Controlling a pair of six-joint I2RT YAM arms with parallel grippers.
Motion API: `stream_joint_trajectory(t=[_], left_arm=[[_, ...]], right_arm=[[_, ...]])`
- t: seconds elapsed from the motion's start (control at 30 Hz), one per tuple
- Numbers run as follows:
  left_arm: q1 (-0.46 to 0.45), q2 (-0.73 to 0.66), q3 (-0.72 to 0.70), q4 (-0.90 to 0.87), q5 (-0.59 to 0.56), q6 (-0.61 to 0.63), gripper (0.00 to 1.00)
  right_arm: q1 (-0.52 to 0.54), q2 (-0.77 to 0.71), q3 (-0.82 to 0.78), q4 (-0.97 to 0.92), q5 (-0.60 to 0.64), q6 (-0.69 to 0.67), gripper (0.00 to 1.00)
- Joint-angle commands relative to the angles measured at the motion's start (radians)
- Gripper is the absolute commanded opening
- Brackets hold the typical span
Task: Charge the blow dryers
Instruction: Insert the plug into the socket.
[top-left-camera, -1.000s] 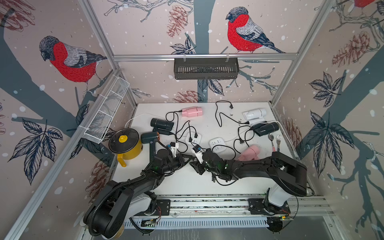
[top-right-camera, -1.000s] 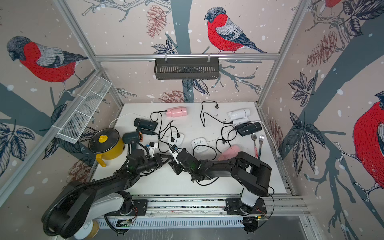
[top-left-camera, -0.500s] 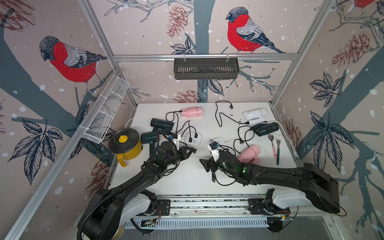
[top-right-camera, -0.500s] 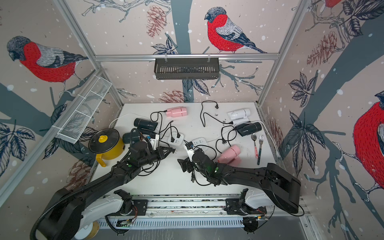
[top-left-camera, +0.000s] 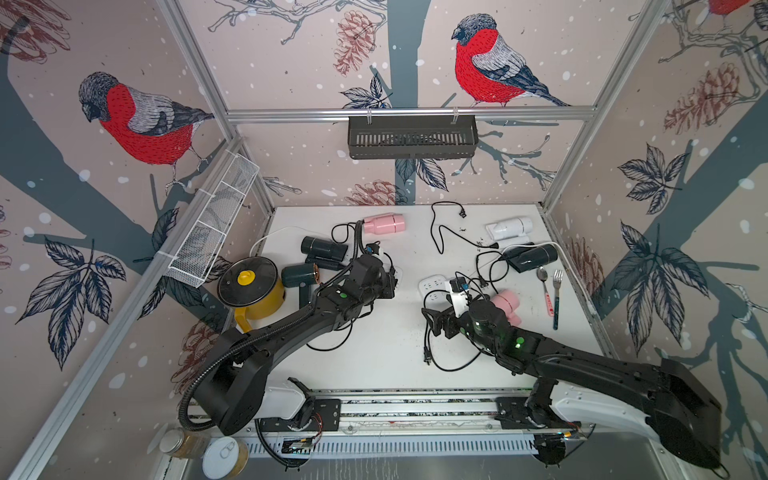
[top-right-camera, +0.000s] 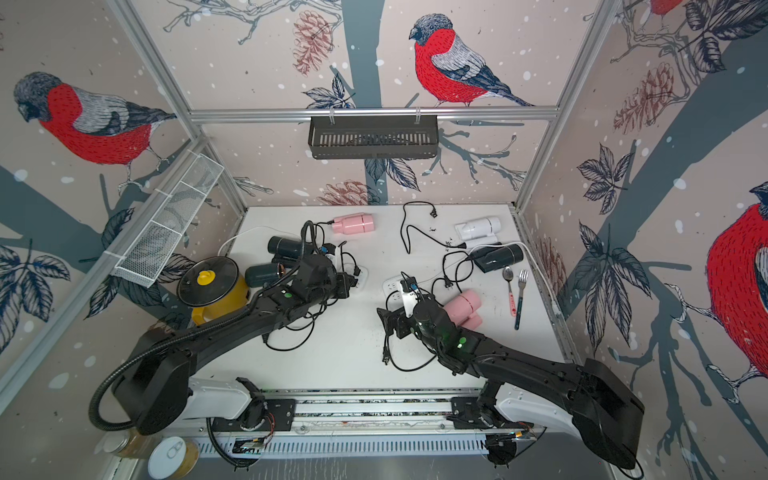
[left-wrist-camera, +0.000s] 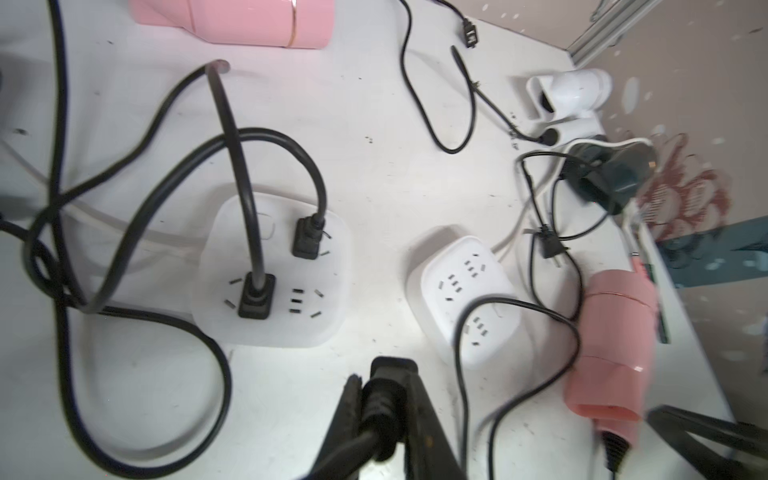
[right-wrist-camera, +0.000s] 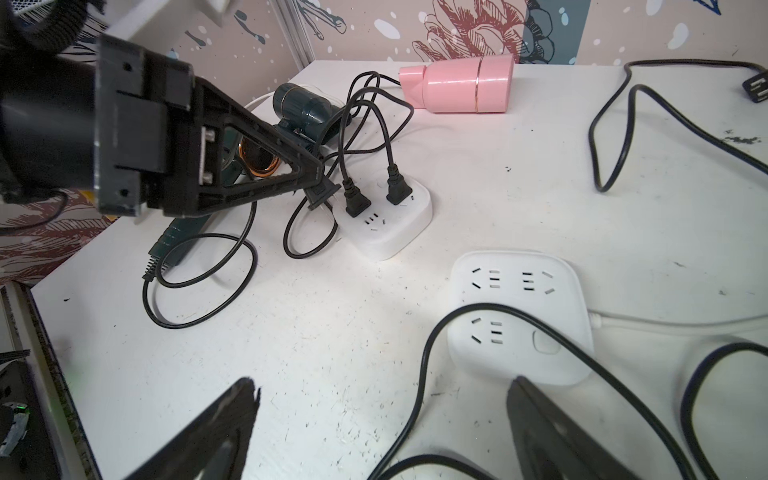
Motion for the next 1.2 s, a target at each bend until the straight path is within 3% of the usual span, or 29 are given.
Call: stream_joint_trajectory(t=[0.0,0.37,0.77,1.17], left_arm=[[-0.016,0.050,0.033,-0.025,-0.161,0.127,0.12],[-0.020,0.169,0.066,0.046,-0.256,0.277,0.11],[-0.020,0.245,0.071,0.137,-0.266,0.279,0.11],[-0.019,0.282,0.084,0.118,-0.258,0.288,0.11]], right_arm=[[-0.006,-0.009,-0.004,-0.007,-0.028,0.006,1.00],[-0.013,-0.051,-0.045,0.076,-0.053,0.048,1.00],[-0.019,-0.042,-0.049,0.063,-0.040,0.053,1.00],[-0.034,-0.021,-0.058,0.071,-0.049,0.065,1.00]])
